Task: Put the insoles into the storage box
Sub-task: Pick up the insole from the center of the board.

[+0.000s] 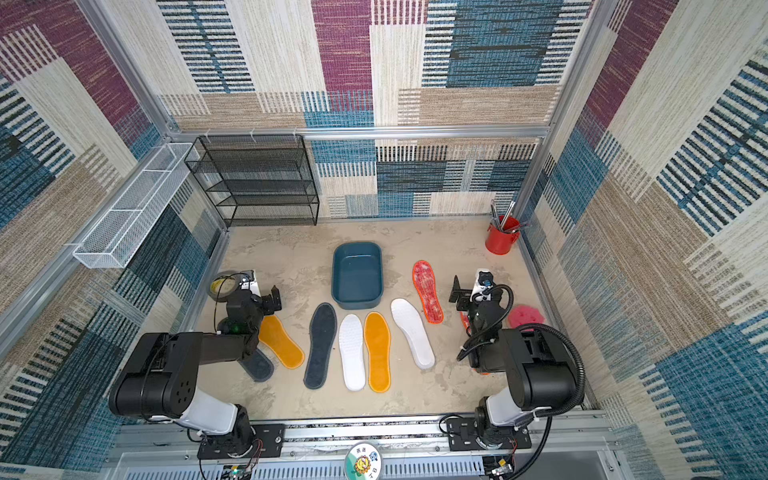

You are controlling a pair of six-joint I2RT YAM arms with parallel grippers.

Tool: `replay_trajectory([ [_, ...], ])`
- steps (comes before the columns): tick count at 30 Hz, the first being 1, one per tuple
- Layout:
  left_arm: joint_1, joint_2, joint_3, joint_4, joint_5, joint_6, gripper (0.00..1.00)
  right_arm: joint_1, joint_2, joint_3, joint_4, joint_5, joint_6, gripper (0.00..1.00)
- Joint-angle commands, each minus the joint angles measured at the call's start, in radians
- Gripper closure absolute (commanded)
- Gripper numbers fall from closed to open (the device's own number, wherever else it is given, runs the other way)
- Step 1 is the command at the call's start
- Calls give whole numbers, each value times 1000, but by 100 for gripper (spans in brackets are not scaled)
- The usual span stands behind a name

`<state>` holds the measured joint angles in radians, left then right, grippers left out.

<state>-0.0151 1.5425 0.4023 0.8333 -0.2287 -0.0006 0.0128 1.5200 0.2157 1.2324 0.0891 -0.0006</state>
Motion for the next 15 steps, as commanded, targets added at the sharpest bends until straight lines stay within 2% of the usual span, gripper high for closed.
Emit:
replay_trajectory([
  [1, 0, -1, 4, 26, 4, -20, 1, 1, 0, 5, 30, 11, -4, 2],
  [15, 13, 1, 8, 16, 29, -27, 0, 0, 0, 7, 27, 9, -4, 2],
])
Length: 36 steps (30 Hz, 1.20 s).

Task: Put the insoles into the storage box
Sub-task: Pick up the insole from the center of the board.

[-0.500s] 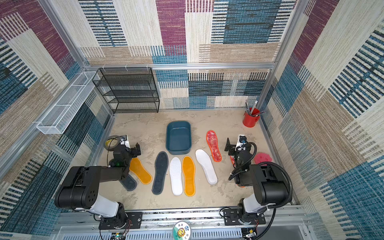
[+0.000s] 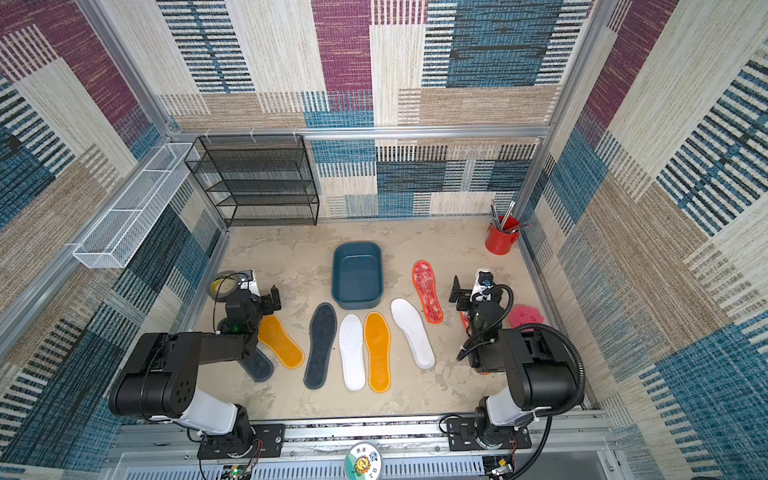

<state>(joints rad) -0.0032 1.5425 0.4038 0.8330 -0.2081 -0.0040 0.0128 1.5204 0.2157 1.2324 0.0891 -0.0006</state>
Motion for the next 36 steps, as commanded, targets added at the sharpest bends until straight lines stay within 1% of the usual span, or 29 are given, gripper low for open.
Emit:
replay_trajectory([
  [1, 2, 1, 6, 17, 9, -22, 0, 1, 0, 6, 27, 11, -4, 2],
  [15, 2, -3, 0, 26, 9, -22, 0, 1, -3, 2, 35, 9, -4, 2],
  [17, 0, -7, -16, 55, 6, -23, 1, 1, -16, -7, 43, -5, -13, 2],
  [19, -1, -28, -62, 120, -22, -31, 2, 1, -80, -4, -27, -8, -16, 2],
  [21, -3, -88, -118, 142, -20, -38, 4, 1, -188, 53, -228, 21, 13, 2],
  [22, -11, -98, -140, 200, -22, -20, 6, 1, -227, 76, -292, 7, 11, 2],
  [23, -29, -115, -157, 237, -63, -2, 6, 2, -268, 102, -352, -4, 13, 2],
  [24, -43, -168, -149, 162, -107, -9, 6, 4, -306, 128, -409, 8, 32, 2],
  [25, -51, -224, -123, 63, -150, -22, 7, 6, -334, 159, -467, 23, 62, 2],
  [26, -55, -302, -76, -100, -187, -58, 6, 6, -357, 204, -538, 24, 105, 2],
  [27, -55, -371, -26, -268, -221, -125, 5, 6, -373, 245, -594, -4, 143, 2],
  [28, -55, -416, 14, -364, -230, -171, 2, 6, -383, 270, -610, -38, 177, 2],
  [29, -55, -449, 29, -376, -216, -209, 0, 6, -394, 283, -613, -37, 263, 2],
  [30, -56, -469, 20, -337, -194, -241, 0, 5, -405, 291, -648, 8, 369, 2],
  [31, -56, -485, -4, -268, -175, -285, 0, 3, -416, 296, -675, 68, 443, 2],
  [32, -56, -496, -40, -152, -161, -340, 0, 0, -424, 293, -671, 93, 468, 2],
  [33, -56, -505, -72, -68, -132, -360, 1, -2, -425, 291, -658, 87, 452, 2],
  [34, -56, -518, -104, -3, -95, -377, 0, -2, -413, 314, -689, 60, 427, 2],
  [35, -55, -534, -109, 7, -70, -398, 1, -1, -385, 367, -764, 40, 418, 2],
  [36, -53, -555, -86, -66, -42, -413, 1, 2, -359, 416, -831, 27, 404, 2],
])
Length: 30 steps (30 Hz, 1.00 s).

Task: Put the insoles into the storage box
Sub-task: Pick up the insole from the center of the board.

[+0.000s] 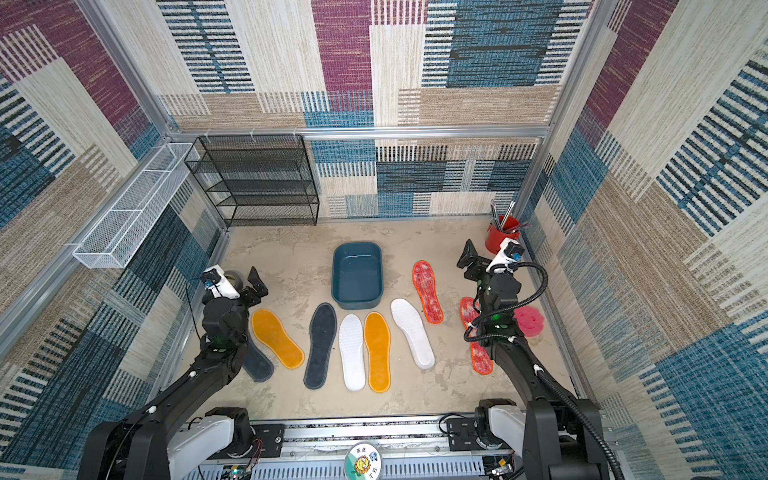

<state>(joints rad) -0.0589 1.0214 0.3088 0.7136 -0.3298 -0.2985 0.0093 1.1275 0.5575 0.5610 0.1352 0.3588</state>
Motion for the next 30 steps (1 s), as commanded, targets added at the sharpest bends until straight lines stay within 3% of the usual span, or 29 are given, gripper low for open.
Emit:
replay_trajectory([
  [1, 3, -64, 80, -148, 116, -136, 0, 12, 70, 119, -232, -26, 27, 2],
  [2, 4, -82, 178, -376, 149, -141, 0, 21, 94, 153, -280, -26, 14, 2],
  [4, 3, -75, 321, -664, 207, -124, 0, 56, 121, 180, -328, -19, -21, 2],
  [6, 2, -103, 338, -703, 286, -177, 1, 116, 128, 182, -345, 30, -54, 2],
  [8, 4, -168, 272, -599, 414, -258, 1, 172, 136, 185, -356, 44, -60, 2],
  [10, 4, -232, 226, -568, 516, -254, 0, 216, 148, 197, -380, 35, -48, 2],
  [16, 1, -83, 520, -1213, 640, -185, 11, 325, 186, 250, -479, 69, -73, 2],
  [20, -44, -35, 516, -1337, 828, -254, 20, 328, 170, 234, -481, 42, -85, 2],
  [25, -254, -96, 415, -1348, 709, -362, 22, 330, 130, 206, -474, 33, -72, 2],
  [30, -445, -49, 357, -1276, 638, -467, 24, 351, 116, 192, -482, 21, -68, 2],
])
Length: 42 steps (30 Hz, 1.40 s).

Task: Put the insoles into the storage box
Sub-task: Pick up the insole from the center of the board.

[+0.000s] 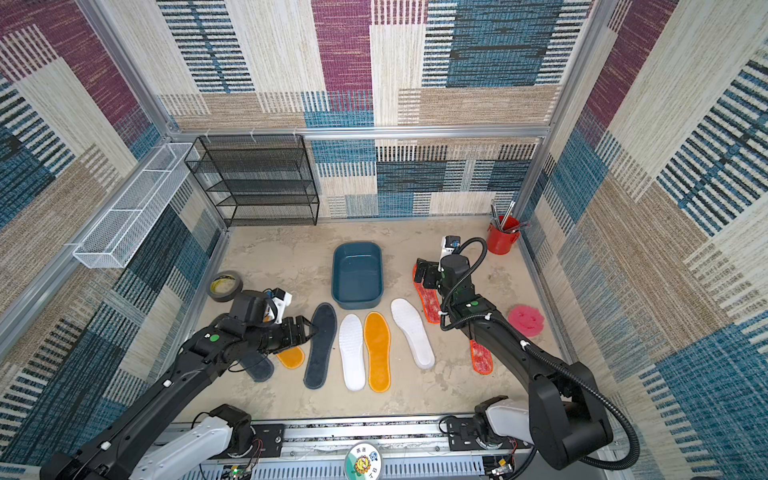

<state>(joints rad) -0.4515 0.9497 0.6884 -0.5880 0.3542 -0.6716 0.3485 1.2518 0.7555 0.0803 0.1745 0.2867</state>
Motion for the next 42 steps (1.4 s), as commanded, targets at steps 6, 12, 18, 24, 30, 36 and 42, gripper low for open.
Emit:
replay_trajectory([
  [6, -203, 151, -82, 212, -50, -195, 27, 67, -12, -17, -34, -10, 8, 2],
  [12, -254, 269, -78, 319, -50, -231, 30, 89, -42, -60, -47, -11, 22, 2],
  [18, -260, 336, -106, 350, -67, -250, 38, 90, -80, -85, -44, 13, 19, 2],
  [24, -260, 399, -110, 411, -64, -266, 45, 89, -84, -84, -43, 13, 6, 2],
  [30, -261, 461, -107, 473, -44, -290, 52, 90, -90, -88, -37, 18, -9, 2],
  [36, -260, 483, -111, 482, -42, -296, 62, 89, -94, -90, -34, 22, -11, 2],
  [42, -260, 499, -122, 490, -40, -306, 78, 89, -92, -95, -29, 16, -5, 2],
])
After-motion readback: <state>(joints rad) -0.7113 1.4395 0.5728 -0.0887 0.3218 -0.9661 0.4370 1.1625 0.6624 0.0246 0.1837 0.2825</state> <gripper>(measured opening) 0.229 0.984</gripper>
